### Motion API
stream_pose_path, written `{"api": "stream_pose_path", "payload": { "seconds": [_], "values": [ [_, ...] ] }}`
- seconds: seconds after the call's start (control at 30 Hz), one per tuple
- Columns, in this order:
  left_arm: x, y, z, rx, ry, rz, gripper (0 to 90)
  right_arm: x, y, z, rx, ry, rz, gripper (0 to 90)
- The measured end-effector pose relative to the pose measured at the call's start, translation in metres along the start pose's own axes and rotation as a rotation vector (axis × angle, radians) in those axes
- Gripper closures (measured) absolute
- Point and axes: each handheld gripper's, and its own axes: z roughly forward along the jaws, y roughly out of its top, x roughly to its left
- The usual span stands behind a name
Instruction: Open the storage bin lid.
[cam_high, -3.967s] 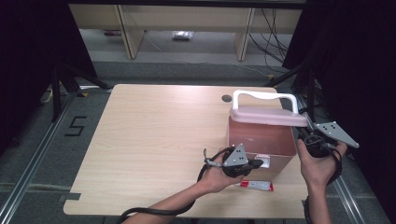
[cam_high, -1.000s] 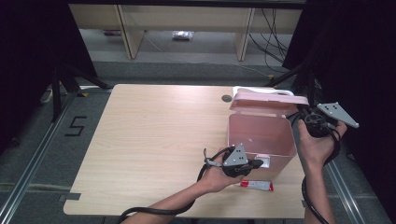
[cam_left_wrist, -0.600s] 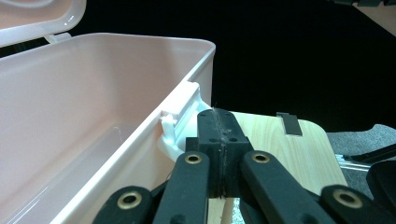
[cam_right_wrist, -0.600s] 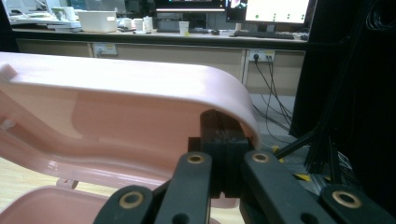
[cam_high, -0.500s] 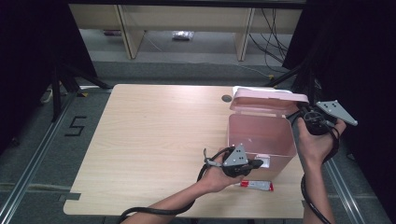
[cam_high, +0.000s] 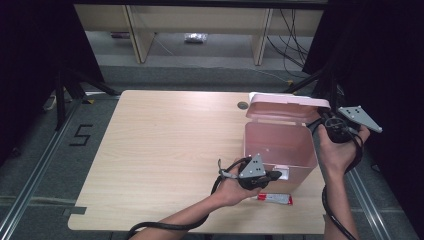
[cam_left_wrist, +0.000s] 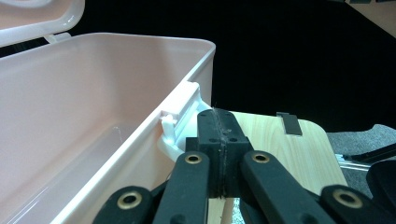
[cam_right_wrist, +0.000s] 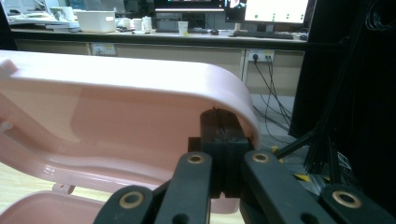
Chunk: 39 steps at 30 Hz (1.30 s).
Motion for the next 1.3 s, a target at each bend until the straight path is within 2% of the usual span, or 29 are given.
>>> {"api": "stream_pose_path", "payload": {
  "seconds": [0.47,0.6,0.63,0.87,0.9,1.07,1.13,1.2,1.3],
  "values": [
    [0.000,0.000,0.000,0.000,-0.001,-0.001,89.7,0.000,0.003,0.006,-0.004,-0.009,0.007,90.0],
    [0.000,0.000,0.000,0.000,-0.001,-0.001,89.7,-0.001,0.004,0.009,-0.003,-0.008,-0.009,90.0],
    [0.000,0.000,0.000,0.000,-0.001,-0.001,89.7,-0.001,0.005,0.008,0.010,-0.018,-0.010,90.0],
    [0.000,0.000,0.000,-0.002,-0.001,-0.002,89.7,-0.002,0.006,0.013,0.001,-0.009,-0.008,90.0],
    [0.000,0.000,0.000,-0.003,-0.001,-0.002,89.7,-0.001,0.006,0.014,-0.001,-0.011,0.007,90.0],
    [0.000,0.000,0.000,-0.002,-0.002,-0.003,89.7,-0.003,0.008,0.017,-0.004,-0.015,-0.011,90.0],
    [0.000,0.000,0.000,-0.003,-0.001,-0.003,89.7,-0.002,0.008,0.018,0.002,-0.017,0.005,90.0],
    [0.000,0.000,0.000,-0.003,-0.001,-0.004,89.7,-0.003,0.009,0.020,-0.002,-0.017,-0.010,90.0],
    [0.000,0.000,0.000,-0.002,0.000,-0.003,89.7,-0.003,0.010,0.023,0.007,-0.017,-0.004,90.0]
  ]
}}
